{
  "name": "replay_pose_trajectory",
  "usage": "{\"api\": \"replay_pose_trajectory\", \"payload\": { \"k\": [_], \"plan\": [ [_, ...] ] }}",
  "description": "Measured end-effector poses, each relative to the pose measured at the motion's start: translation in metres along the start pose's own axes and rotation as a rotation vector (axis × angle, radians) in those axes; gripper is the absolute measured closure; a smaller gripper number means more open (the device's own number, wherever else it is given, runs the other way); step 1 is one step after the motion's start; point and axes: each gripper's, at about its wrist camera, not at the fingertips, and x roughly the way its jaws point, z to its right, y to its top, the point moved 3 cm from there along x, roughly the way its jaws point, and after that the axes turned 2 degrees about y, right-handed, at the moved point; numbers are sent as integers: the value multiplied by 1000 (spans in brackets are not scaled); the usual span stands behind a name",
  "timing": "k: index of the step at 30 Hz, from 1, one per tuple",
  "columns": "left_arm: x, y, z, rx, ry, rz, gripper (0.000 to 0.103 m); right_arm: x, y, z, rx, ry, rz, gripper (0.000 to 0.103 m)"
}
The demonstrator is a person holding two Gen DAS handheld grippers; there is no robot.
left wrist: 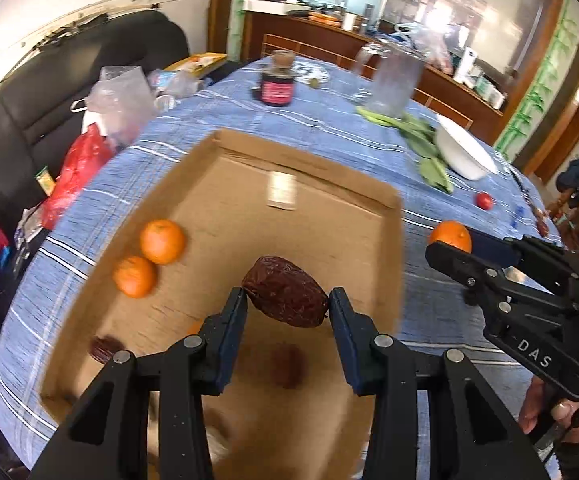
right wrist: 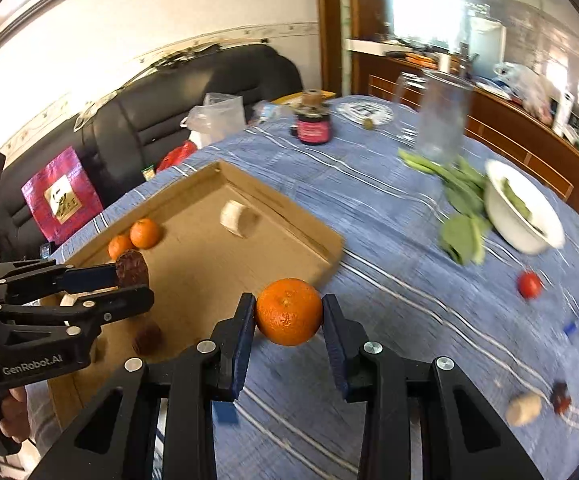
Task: Organize fruits
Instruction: 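Carry the red date and mandarin into the tray and open both grippers, then move both grippers back over the fruits on the tablecloth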
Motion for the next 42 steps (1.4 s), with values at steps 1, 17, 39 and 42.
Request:
{"api": "replay_pose_trajectory", "payload": {
  "k": [1, 17, 39, 42],
  "plan": [
    [2, 2, -7, -3, 7, -1, 62, 6, 5, -6, -15, 2, -4, 66],
    [53, 21, -39, -15, 36, -84, 62, 96, 31, -26, -64, 2, -113, 66],
    [41, 3, -46, -45, 85, -118, 55, 76, 16, -25, -50, -13, -118, 55],
    [28, -3, -42, -40, 113, -93, 50, 60, 9, -27, -59, -17, -100, 55]
  ]
}}
